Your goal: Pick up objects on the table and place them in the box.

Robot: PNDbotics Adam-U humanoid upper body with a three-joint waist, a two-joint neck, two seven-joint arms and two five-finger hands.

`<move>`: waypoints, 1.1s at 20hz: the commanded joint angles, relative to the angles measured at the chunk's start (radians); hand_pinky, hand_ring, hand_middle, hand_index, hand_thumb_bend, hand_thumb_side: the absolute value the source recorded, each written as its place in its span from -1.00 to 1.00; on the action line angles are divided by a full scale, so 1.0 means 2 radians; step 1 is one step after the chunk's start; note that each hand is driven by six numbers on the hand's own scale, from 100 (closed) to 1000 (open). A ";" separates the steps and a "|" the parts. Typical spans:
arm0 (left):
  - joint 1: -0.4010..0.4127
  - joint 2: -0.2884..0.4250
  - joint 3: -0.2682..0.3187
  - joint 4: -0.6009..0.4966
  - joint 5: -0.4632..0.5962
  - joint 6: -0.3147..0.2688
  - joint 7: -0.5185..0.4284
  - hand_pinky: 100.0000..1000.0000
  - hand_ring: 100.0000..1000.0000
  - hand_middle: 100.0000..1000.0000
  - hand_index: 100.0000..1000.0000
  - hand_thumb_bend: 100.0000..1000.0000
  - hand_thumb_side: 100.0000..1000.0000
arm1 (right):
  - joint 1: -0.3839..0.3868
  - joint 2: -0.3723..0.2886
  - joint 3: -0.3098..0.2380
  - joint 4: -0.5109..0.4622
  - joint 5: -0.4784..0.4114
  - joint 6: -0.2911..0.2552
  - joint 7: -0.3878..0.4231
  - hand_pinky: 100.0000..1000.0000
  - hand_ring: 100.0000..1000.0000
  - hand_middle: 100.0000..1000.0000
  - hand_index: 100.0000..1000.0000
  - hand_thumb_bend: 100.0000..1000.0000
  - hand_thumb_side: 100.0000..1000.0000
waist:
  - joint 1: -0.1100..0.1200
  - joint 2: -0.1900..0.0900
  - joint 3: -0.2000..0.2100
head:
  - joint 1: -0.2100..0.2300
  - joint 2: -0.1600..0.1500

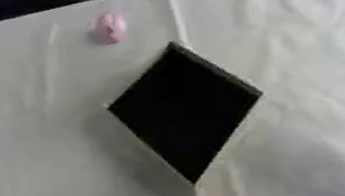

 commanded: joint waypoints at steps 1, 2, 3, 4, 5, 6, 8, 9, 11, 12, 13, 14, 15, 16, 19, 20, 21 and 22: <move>-0.024 0.055 -0.011 -0.010 -0.018 0.026 -0.021 0.26 0.38 0.43 0.44 -1.00 0.37 | -0.006 -0.006 0.000 -0.010 0.003 -0.001 0.003 0.59 0.55 0.32 0.66 -1.00 0.26 | 0.001 -0.012 -0.002 | 0.003 0.005; -0.034 0.069 -0.016 -0.010 -0.023 0.038 -0.027 0.26 0.38 0.43 0.44 -1.00 0.37 | -0.006 -0.006 0.000 -0.010 0.003 -0.001 0.003 0.59 0.55 0.32 0.66 -1.00 0.26 | 0.002 -0.012 -0.003 | 0.004 0.005; -0.045 0.086 -0.023 -0.007 -0.026 0.049 -0.035 0.26 0.39 0.44 0.45 -1.00 0.36 | -0.007 -0.006 0.001 -0.010 0.003 -0.001 0.004 0.59 0.55 0.32 0.66 -1.00 0.26 | 0.002 -0.012 -0.004 | 0.005 0.005; -0.057 0.102 -0.029 -0.001 -0.028 0.059 -0.043 0.27 0.39 0.44 0.45 -1.00 0.37 | -0.007 -0.007 0.001 -0.010 0.003 -0.001 0.005 0.59 0.55 0.32 0.66 -1.00 0.26 | 0.003 -0.012 -0.005 | 0.005 0.004; -0.072 0.119 -0.037 0.010 -0.027 0.066 -0.052 0.27 0.39 0.44 0.46 -1.00 0.37 | -0.008 -0.007 0.002 -0.010 0.003 -0.001 0.005 0.59 0.55 0.32 0.66 -1.00 0.26 | 0.003 -0.012 -0.006 | 0.005 0.004; -0.088 0.134 -0.044 0.026 -0.024 0.071 -0.061 0.27 0.39 0.44 0.46 -1.00 0.37 | -0.009 -0.007 0.002 -0.010 0.003 -0.001 0.006 0.59 0.55 0.32 0.66 -1.00 0.26 | 0.004 -0.012 -0.007 | 0.005 0.005; -0.121 0.159 -0.057 0.066 -0.020 0.077 -0.078 0.28 0.40 0.45 0.47 -1.00 0.37 | -0.010 -0.007 0.004 -0.010 0.002 -0.001 0.007 0.59 0.55 0.32 0.66 -1.00 0.26 | 0.004 -0.011 -0.008 | 0.006 0.006; -0.139 0.169 -0.064 0.090 -0.020 0.078 -0.088 0.28 0.40 0.45 0.47 -1.00 0.31 | -0.011 -0.008 0.005 -0.010 0.002 -0.001 0.008 0.59 0.55 0.32 0.66 -1.00 0.26 | 0.004 -0.011 -0.009 | 0.007 0.006; -0.173 0.182 -0.077 0.136 -0.021 0.076 -0.105 0.28 0.40 0.45 0.47 -1.00 0.38 | -0.013 -0.008 0.006 -0.010 0.002 -0.001 0.010 0.59 0.55 0.32 0.66 -1.00 0.26 | 0.004 -0.010 -0.011 | 0.008 0.005; -0.194 0.188 -0.085 0.162 -0.023 0.075 -0.115 0.28 0.40 0.45 0.47 -1.00 0.37 | -0.015 -0.008 0.006 -0.010 0.002 -0.001 0.011 0.59 0.55 0.32 0.66 -1.00 0.26 | 0.003 -0.009 -0.012 | 0.009 0.005; -0.213 0.193 -0.093 0.188 -0.027 0.072 -0.124 0.28 0.40 0.45 0.47 -1.00 0.37 | -0.016 -0.008 0.007 -0.010 0.002 -0.001 0.012 0.60 0.55 0.32 0.66 -1.00 0.26 | 0.003 -0.009 -0.013 | 0.009 0.004; -0.231 0.197 -0.102 0.214 -0.032 0.068 -0.133 0.28 0.40 0.45 0.47 -1.00 0.37 | -0.018 -0.008 0.008 -0.010 0.001 -0.001 0.012 0.60 0.55 0.32 0.66 -1.00 0.26 | 0.003 -0.008 -0.014 | 0.010 0.003; -0.248 0.198 -0.109 0.239 -0.038 0.064 -0.141 0.29 0.40 0.45 0.48 -1.00 0.37 | -0.019 -0.007 0.008 -0.010 0.001 -0.002 0.013 0.60 0.55 0.32 0.66 -1.00 0.26 | 0.002 -0.008 -0.014 | 0.010 0.002; -0.267 0.198 -0.117 0.267 -0.048 0.059 -0.148 0.29 0.40 0.45 0.48 -1.00 0.37 | -0.020 -0.007 0.009 -0.010 0.001 -0.002 0.014 0.60 0.55 0.32 0.66 -1.00 0.26 | 0.002 -0.007 -0.015 | 0.011 0.000; -0.318 0.188 -0.133 0.350 -0.081 0.047 -0.162 0.29 0.40 0.44 0.49 -1.00 0.38 | -0.024 -0.006 0.011 -0.010 0.000 -0.002 0.017 0.60 0.55 0.32 0.66 -1.00 0.26 | 0.001 -0.005 -0.018 | 0.012 -0.003; -0.334 0.182 -0.135 0.379 -0.095 0.043 -0.165 0.29 0.40 0.44 0.49 -1.00 0.38 | -0.025 -0.005 0.012 -0.010 0.000 -0.002 0.018 0.60 0.55 0.32 0.66 -1.00 0.26 | 0.000 -0.004 -0.019 | 0.013 -0.004; -0.348 0.176 -0.136 0.407 -0.110 0.040 -0.167 0.29 0.40 0.44 0.49 -1.00 0.39 | -0.026 -0.005 0.013 -0.010 -0.001 -0.002 0.018 0.60 0.55 0.32 0.66 -1.00 0.26 | 0.000 -0.004 -0.020 | 0.013 -0.006; -0.363 0.168 -0.135 0.436 -0.124 0.039 -0.168 0.29 0.40 0.44 0.49 -1.00 0.39 | -0.027 -0.005 0.013 -0.010 -0.001 -0.002 0.019 0.60 0.55 0.32 0.66 -1.00 0.26 | -0.001 -0.003 -0.021 | 0.013 -0.007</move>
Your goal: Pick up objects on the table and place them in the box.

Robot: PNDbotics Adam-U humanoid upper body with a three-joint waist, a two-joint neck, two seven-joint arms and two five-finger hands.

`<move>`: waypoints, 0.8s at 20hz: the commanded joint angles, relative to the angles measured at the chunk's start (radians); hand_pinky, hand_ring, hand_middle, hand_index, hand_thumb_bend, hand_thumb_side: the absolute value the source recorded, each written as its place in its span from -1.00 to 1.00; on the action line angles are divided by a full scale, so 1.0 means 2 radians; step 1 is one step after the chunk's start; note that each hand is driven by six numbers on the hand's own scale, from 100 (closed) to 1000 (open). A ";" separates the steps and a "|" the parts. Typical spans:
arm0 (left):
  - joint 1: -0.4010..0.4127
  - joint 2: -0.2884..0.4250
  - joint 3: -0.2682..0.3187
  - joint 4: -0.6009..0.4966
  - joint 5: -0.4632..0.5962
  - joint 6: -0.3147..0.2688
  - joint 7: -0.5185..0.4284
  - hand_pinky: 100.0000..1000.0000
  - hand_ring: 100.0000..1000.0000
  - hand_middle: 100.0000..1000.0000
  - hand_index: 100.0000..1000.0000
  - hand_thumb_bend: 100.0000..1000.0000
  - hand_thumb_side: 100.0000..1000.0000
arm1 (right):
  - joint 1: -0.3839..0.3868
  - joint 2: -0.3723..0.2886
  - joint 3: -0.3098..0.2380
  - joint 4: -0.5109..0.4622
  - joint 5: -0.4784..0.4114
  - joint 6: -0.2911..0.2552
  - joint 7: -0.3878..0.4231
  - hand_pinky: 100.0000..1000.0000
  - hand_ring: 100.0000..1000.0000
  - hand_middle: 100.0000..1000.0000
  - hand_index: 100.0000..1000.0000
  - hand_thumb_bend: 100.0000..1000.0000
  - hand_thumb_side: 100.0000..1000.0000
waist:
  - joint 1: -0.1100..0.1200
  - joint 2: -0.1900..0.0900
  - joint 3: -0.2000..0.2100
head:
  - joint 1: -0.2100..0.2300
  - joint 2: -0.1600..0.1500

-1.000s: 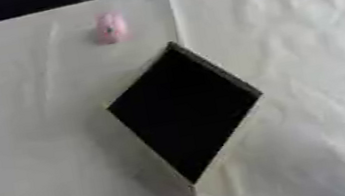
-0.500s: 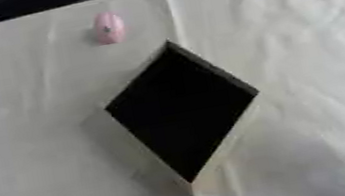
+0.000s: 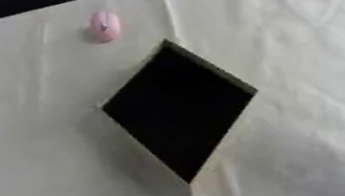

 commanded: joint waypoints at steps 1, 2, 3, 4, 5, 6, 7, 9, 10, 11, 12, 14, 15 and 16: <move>-0.041 -0.009 0.002 0.081 -0.044 -0.007 -0.005 0.29 0.40 0.44 0.49 -1.00 0.40 | -0.010 -0.004 0.001 -0.010 -0.001 -0.001 0.004 0.60 0.55 0.32 0.66 -1.00 0.26 | -0.001 -0.008 -0.001 | 0.002 -0.007; -0.055 -0.017 0.006 0.109 -0.058 -0.007 -0.004 0.29 0.40 0.44 0.49 -1.00 0.40 | -0.011 -0.004 0.001 -0.010 -0.002 -0.001 0.005 0.60 0.55 0.32 0.66 -1.00 0.26 | -0.002 -0.007 -0.002 | 0.003 -0.008; -0.066 -0.024 0.009 0.134 -0.073 -0.009 -0.001 0.30 0.40 0.44 0.49 -1.00 0.40 | -0.012 -0.004 0.002 -0.010 -0.002 -0.001 0.005 0.60 0.55 0.32 0.66 -1.00 0.25 | -0.002 -0.007 -0.003 | 0.003 -0.009; -0.078 -0.030 0.012 0.158 -0.090 -0.009 0.001 0.30 0.40 0.44 0.49 -1.00 0.40 | -0.013 -0.003 0.002 -0.010 -0.002 -0.001 0.006 0.60 0.55 0.32 0.66 -1.00 0.26 | -0.002 -0.006 -0.003 | 0.004 -0.010; -0.088 -0.037 0.015 0.180 -0.108 -0.010 0.003 0.30 0.40 0.44 0.50 -1.00 0.40 | -0.014 -0.003 0.003 -0.010 -0.003 -0.001 0.006 0.60 0.55 0.32 0.66 -1.00 0.26 | -0.002 -0.005 -0.004 | 0.005 -0.011; -0.097 -0.043 0.018 0.199 -0.125 -0.011 0.006 0.30 0.41 0.44 0.50 -1.00 0.40 | -0.014 -0.003 0.004 -0.010 -0.003 -0.001 0.007 0.60 0.55 0.32 0.66 -1.00 0.26 | -0.002 -0.005 -0.004 | 0.005 -0.011; -0.104 -0.048 0.021 0.215 -0.141 -0.012 0.009 0.31 0.41 0.44 0.50 -1.00 0.41 | -0.015 -0.002 0.004 -0.010 -0.003 -0.001 0.008 0.60 0.55 0.32 0.66 -1.00 0.26 | -0.002 -0.005 -0.004 | 0.006 -0.012; -0.118 -0.058 0.025 0.244 -0.175 -0.013 0.012 0.32 0.43 0.45 0.52 -1.00 0.40 | -0.016 -0.001 0.006 -0.010 -0.004 -0.001 0.009 0.60 0.54 0.32 0.66 -1.00 0.26 | -0.002 -0.004 -0.005 | 0.008 -0.013; -0.123 -0.062 0.027 0.256 -0.191 -0.013 0.012 0.32 0.43 0.46 0.55 -1.00 0.38 | -0.016 0.000 0.006 -0.010 -0.005 -0.001 0.010 0.60 0.54 0.32 0.66 -1.00 0.26 | -0.002 -0.004 -0.005 | 0.010 -0.014; -0.127 -0.066 0.027 0.264 -0.204 -0.016 0.010 0.33 0.45 0.47 0.58 -1.00 0.40 | -0.017 0.000 0.007 -0.010 -0.005 -0.001 0.011 0.60 0.54 0.32 0.66 -1.00 0.26 | -0.002 -0.003 -0.006 | 0.011 -0.014; -0.131 -0.070 0.026 0.271 -0.217 -0.020 0.004 0.34 0.46 0.48 0.60 -1.00 0.43 | -0.018 0.001 0.007 -0.010 -0.006 -0.001 0.011 0.60 0.55 0.32 0.66 -1.00 0.26 | -0.002 -0.003 -0.006 | 0.013 -0.014; -0.137 -0.077 0.024 0.280 -0.237 -0.028 -0.014 0.38 0.50 0.52 0.68 -1.00 0.44 | -0.018 0.001 0.007 -0.010 -0.006 -0.001 0.011 0.60 0.55 0.32 0.66 -1.00 0.26 | -0.003 -0.003 -0.007 | 0.014 -0.014; -0.140 -0.081 0.024 0.282 -0.245 -0.032 -0.024 0.38 0.51 0.53 0.68 -1.00 0.44 | -0.019 0.002 0.007 -0.010 -0.006 -0.002 0.011 0.60 0.55 0.32 0.66 -1.00 0.26 | -0.003 -0.003 -0.007 | 0.014 -0.014; -0.142 -0.083 0.024 0.282 -0.251 -0.035 -0.031 0.38 0.51 0.53 0.68 -1.00 0.44 | -0.019 0.002 0.007 -0.010 -0.006 -0.002 0.011 0.60 0.55 0.32 0.66 -1.00 0.26 | -0.003 -0.003 -0.008 | 0.014 -0.014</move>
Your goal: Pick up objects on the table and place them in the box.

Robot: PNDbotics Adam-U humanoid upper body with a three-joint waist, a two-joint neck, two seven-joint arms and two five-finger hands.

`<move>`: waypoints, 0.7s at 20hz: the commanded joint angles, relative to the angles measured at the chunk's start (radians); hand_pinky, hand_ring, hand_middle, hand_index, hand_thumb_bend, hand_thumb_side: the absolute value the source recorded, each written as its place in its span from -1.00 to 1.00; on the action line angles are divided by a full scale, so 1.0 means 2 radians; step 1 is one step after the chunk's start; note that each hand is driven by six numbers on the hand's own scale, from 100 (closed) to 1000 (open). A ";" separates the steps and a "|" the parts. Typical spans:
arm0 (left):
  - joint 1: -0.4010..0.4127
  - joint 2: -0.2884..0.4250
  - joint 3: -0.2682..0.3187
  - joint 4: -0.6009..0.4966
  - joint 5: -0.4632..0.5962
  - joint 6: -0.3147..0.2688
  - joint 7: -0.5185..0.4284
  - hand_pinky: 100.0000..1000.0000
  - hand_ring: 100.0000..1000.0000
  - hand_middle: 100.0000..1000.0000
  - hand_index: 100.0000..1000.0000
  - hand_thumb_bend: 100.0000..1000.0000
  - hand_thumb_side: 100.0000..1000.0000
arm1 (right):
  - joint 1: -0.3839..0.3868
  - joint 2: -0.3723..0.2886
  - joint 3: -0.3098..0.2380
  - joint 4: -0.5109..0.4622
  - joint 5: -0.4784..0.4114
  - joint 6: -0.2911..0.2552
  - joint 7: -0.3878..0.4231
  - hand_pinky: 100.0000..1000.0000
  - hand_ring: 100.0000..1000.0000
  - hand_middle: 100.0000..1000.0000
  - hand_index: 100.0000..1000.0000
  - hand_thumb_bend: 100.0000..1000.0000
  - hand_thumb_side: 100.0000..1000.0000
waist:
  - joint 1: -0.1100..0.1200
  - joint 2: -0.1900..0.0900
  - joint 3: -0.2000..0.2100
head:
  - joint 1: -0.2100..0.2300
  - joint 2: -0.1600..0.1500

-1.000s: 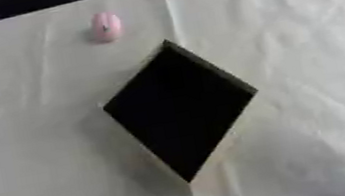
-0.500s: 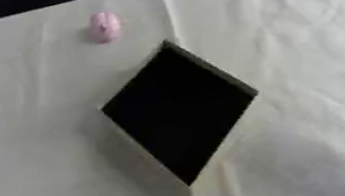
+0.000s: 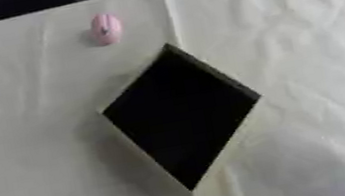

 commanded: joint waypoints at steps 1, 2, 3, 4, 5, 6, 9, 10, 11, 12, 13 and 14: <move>-0.018 0.000 0.002 0.000 -0.024 -0.012 -0.023 0.41 0.54 0.55 0.71 -1.00 0.40 | -0.010 -0.004 -0.002 -0.010 -0.003 -0.001 0.001 0.60 0.54 0.32 0.66 -1.00 0.26 | -0.001 -0.010 -0.001 | 0.002 -0.006; -0.020 -0.004 -0.002 0.000 -0.031 -0.018 -0.035 0.43 0.57 0.58 0.74 -1.00 0.36 | -0.009 -0.003 -0.002 -0.010 -0.003 -0.001 0.001 0.60 0.54 0.32 0.66 -1.00 0.26 | -0.001 -0.010 -0.001 | 0.002 -0.006; -0.022 -0.006 -0.004 0.000 -0.038 -0.023 -0.048 0.44 0.58 0.58 0.74 -1.00 0.36 | -0.009 -0.002 -0.002 -0.010 -0.003 -0.001 0.001 0.60 0.54 0.32 0.66 -1.00 0.26 | -0.001 -0.010 -0.002 | 0.002 -0.007; -0.023 -0.009 -0.004 -0.001 -0.042 -0.027 -0.060 0.48 0.62 0.62 0.76 -1.00 0.27 | -0.009 -0.002 -0.002 -0.010 -0.003 -0.001 0.000 0.60 0.54 0.32 0.66 -1.00 0.26 | 0.000 -0.010 -0.002 | 0.002 -0.007; -0.023 -0.014 -0.003 -0.001 -0.043 -0.031 -0.073 0.48 0.63 0.61 0.76 -1.00 0.22 | -0.009 -0.001 -0.002 -0.010 -0.004 -0.001 0.000 0.60 0.54 0.32 0.66 -1.00 0.26 | 0.000 -0.010 -0.003 | 0.002 -0.008; -0.024 -0.017 -0.003 -0.001 -0.043 -0.033 -0.087 0.50 0.65 0.62 0.76 -0.86 0.11 | -0.009 -0.001 -0.002 -0.010 -0.004 -0.001 0.000 0.59 0.54 0.32 0.66 -1.00 0.26 | 0.000 -0.010 -0.003 | 0.002 -0.008; -0.026 -0.020 -0.006 -0.001 -0.055 -0.036 -0.131 0.54 0.69 0.64 0.78 -0.60 0.02 | -0.008 0.000 -0.002 -0.010 -0.004 -0.001 0.000 0.59 0.54 0.32 0.66 -1.00 0.26 | 0.001 -0.010 -0.005 | 0.002 -0.009; -0.026 -0.021 -0.006 -0.002 -0.059 -0.037 -0.143 0.56 0.70 0.64 0.78 -0.53 -0.05 | -0.008 0.000 -0.002 -0.010 -0.004 -0.001 0.000 0.59 0.54 0.32 0.66 -1.00 0.26 | 0.002 -0.010 -0.005 | 0.002 -0.009; -0.026 -0.021 -0.006 -0.004 -0.064 -0.038 -0.154 0.57 0.70 0.64 0.77 -0.52 -0.06 | -0.007 0.000 -0.002 -0.010 -0.005 -0.001 0.000 0.59 0.54 0.32 0.66 -1.00 0.26 | 0.002 -0.010 -0.006 | 0.002 -0.009; -0.026 -0.021 -0.006 -0.005 -0.069 -0.038 -0.163 0.59 0.72 0.66 0.77 -0.48 -0.07 | -0.007 0.000 -0.001 -0.010 -0.005 -0.001 0.000 0.59 0.54 0.32 0.66 -1.00 0.26 | 0.002 -0.009 -0.006 | 0.001 -0.009; -0.025 -0.022 -0.005 -0.005 -0.072 -0.038 -0.173 0.59 0.72 0.66 0.76 -0.49 -0.07 | -0.007 0.000 -0.002 -0.010 -0.005 -0.001 0.000 0.59 0.54 0.32 0.66 -1.00 0.26 | 0.003 -0.009 -0.007 | 0.001 -0.010; -0.025 -0.022 -0.005 -0.005 -0.075 -0.038 -0.182 0.60 0.73 0.65 0.75 -0.49 -0.12 | -0.007 0.000 -0.002 -0.010 -0.005 -0.001 0.000 0.59 0.54 0.31 0.66 -1.00 0.26 | 0.003 -0.009 -0.007 | 0.001 -0.010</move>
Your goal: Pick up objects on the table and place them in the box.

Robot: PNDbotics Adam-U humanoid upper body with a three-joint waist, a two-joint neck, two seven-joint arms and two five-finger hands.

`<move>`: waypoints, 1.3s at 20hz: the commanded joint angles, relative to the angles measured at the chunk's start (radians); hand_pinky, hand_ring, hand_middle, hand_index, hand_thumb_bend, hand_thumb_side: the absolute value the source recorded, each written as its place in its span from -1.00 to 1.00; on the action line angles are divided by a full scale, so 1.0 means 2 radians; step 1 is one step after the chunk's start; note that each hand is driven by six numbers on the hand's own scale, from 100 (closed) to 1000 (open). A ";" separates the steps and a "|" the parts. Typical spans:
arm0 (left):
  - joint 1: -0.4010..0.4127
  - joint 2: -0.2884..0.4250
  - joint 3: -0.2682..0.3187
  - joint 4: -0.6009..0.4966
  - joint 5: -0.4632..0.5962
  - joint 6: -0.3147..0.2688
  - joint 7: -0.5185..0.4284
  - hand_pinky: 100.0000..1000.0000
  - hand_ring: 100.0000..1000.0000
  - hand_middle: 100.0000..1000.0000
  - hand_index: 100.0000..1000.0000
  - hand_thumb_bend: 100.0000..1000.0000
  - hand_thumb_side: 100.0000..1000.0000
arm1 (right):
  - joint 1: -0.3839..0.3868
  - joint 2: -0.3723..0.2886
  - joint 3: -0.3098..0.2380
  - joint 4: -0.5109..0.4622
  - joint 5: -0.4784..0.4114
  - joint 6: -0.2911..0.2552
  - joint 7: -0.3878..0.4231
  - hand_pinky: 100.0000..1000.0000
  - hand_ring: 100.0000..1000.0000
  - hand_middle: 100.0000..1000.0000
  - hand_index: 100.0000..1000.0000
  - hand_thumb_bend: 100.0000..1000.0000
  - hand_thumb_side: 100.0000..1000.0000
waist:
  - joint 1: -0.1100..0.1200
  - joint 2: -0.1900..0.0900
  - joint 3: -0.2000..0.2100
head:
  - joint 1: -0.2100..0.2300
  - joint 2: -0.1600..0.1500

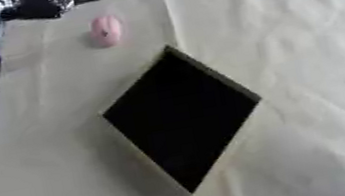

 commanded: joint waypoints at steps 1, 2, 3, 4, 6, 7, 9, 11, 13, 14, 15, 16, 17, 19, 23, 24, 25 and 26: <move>-0.015 0.007 0.001 -0.010 -0.013 0.000 -0.028 0.60 0.73 0.66 0.75 -0.50 -0.13 | -0.007 -0.005 -0.002 -0.010 -0.003 0.000 0.000 0.59 0.54 0.31 0.66 -1.00 0.26 | 0.000 -0.010 -0.001 | 0.000 -0.005; -0.014 0.006 0.001 -0.010 -0.016 0.000 -0.035 0.60 0.74 0.66 0.75 -0.51 -0.12 | -0.007 -0.005 -0.002 -0.010 -0.003 0.000 0.000 0.59 0.54 0.31 0.66 -1.00 0.26 | 0.001 -0.009 -0.001 | 0.000 -0.005; -0.014 0.006 0.002 -0.010 -0.016 0.000 -0.043 0.60 0.74 0.66 0.76 -0.51 -0.11 | -0.006 -0.005 -0.002 -0.010 -0.003 0.000 0.000 0.59 0.54 0.31 0.66 -1.00 0.26 | 0.001 -0.009 -0.001 | -0.001 -0.004; -0.013 0.005 0.002 -0.009 -0.014 -0.001 -0.052 0.60 0.74 0.66 0.76 -0.51 -0.09 | -0.006 -0.005 -0.002 -0.010 -0.003 0.000 0.000 0.59 0.54 0.31 0.66 -1.00 0.27 | 0.001 -0.009 -0.001 | -0.001 -0.004; -0.013 0.005 0.001 -0.010 -0.008 -0.004 -0.069 0.60 0.74 0.66 0.77 -0.51 -0.10 | -0.005 -0.005 -0.002 -0.010 -0.004 0.000 0.000 0.59 0.54 0.31 0.66 -1.00 0.27 | 0.002 -0.008 -0.002 | -0.001 -0.004; -0.012 0.005 0.001 -0.011 -0.005 -0.006 -0.076 0.60 0.74 0.66 0.77 -0.51 -0.10 | -0.005 -0.005 -0.002 -0.010 -0.004 0.000 0.000 0.59 0.54 0.31 0.66 -1.00 0.27 | 0.002 -0.008 -0.002 | -0.001 -0.004; -0.012 0.005 0.000 -0.014 0.002 -0.007 -0.086 0.60 0.74 0.66 0.77 -0.45 -0.04 | -0.005 -0.005 -0.001 -0.010 -0.005 0.001 0.000 0.59 0.54 0.31 0.66 -1.00 0.27 | 0.002 -0.007 -0.002 | -0.001 -0.004; -0.012 0.005 0.000 -0.016 0.009 -0.009 -0.096 0.60 0.74 0.67 0.77 -0.40 -0.01 | -0.004 -0.005 -0.001 -0.010 -0.005 0.001 0.000 0.59 0.54 0.31 0.66 -1.00 0.27 | 0.003 -0.007 -0.003 | -0.001 -0.005; -0.011 0.005 0.000 -0.018 0.014 -0.010 -0.102 0.59 0.74 0.66 0.76 -0.41 -0.04 | -0.004 -0.006 0.000 -0.010 -0.006 0.001 0.001 0.59 0.53 0.31 0.66 -1.00 0.27 | 0.004 -0.006 -0.005 | 0.000 -0.006; -0.011 0.005 -0.001 -0.018 0.014 -0.010 -0.105 0.59 0.74 0.67 0.76 -0.43 -0.06 | -0.004 -0.006 0.000 -0.010 -0.006 0.001 0.001 0.59 0.53 0.31 0.66 -1.00 0.27 | 0.005 -0.006 -0.006 | 0.001 -0.007; -0.010 0.005 -0.001 -0.017 0.012 -0.009 -0.107 0.59 0.74 0.67 0.76 -0.43 -0.07 | -0.004 -0.006 0.000 -0.010 -0.007 0.001 0.001 0.59 0.53 0.31 0.66 -1.00 0.27 | 0.005 -0.005 -0.007 | 0.001 -0.009; -0.009 0.005 -0.001 -0.017 0.011 -0.008 -0.108 0.59 0.74 0.67 0.76 -0.43 -0.07 | -0.004 -0.006 -0.001 -0.010 -0.007 0.001 0.001 0.59 0.53 0.31 0.66 -1.00 0.27 | 0.006 -0.004 -0.008 | 0.002 -0.010; -0.008 0.004 -0.001 -0.016 0.009 -0.007 -0.110 0.58 0.74 0.67 0.78 -0.53 -0.19 | -0.004 -0.006 -0.001 -0.010 -0.007 0.001 0.001 0.59 0.53 0.31 0.66 -1.00 0.27 | 0.006 -0.004 -0.009 | 0.003 -0.011; -0.007 0.003 0.001 -0.015 0.005 -0.003 -0.113 0.58 0.74 0.68 0.78 -0.63 -0.36 | -0.005 -0.007 -0.001 -0.010 -0.008 0.001 0.000 0.58 0.53 0.31 0.66 -1.00 0.27 | 0.007 -0.002 -0.011 | 0.003 -0.012; -0.005 0.001 0.003 -0.012 0.000 0.001 -0.118 0.57 0.74 0.69 0.78 -0.72 -0.52 | -0.005 -0.008 -0.001 -0.010 -0.009 0.001 -0.001 0.58 0.52 0.30 0.66 -1.00 0.28 | 0.008 0.001 -0.013 | 0.004 -0.014; -0.005 0.001 0.004 -0.011 0.000 0.002 -0.118 0.56 0.73 0.68 0.78 -0.71 -0.53 | -0.005 -0.008 -0.001 -0.010 -0.009 0.002 -0.001 0.58 0.52 0.30 0.66 -1.00 0.28 | 0.008 0.002 -0.013 | 0.004 -0.014; -0.005 0.001 0.005 -0.011 -0.001 0.003 -0.116 0.56 0.72 0.68 0.79 -0.71 -0.53 | -0.005 -0.008 -0.001 -0.010 -0.009 0.002 -0.001 0.58 0.52 0.30 0.66 -1.00 0.28 | 0.009 0.003 -0.014 | 0.004 -0.015; -0.005 0.001 0.006 -0.011 -0.001 0.004 -0.114 0.56 0.73 0.69 0.79 -0.71 -0.54 | -0.006 -0.008 -0.001 -0.010 -0.009 0.002 -0.001 0.58 0.52 0.30 0.66 -1.00 0.28 | 0.009 0.003 -0.015 | 0.005 -0.016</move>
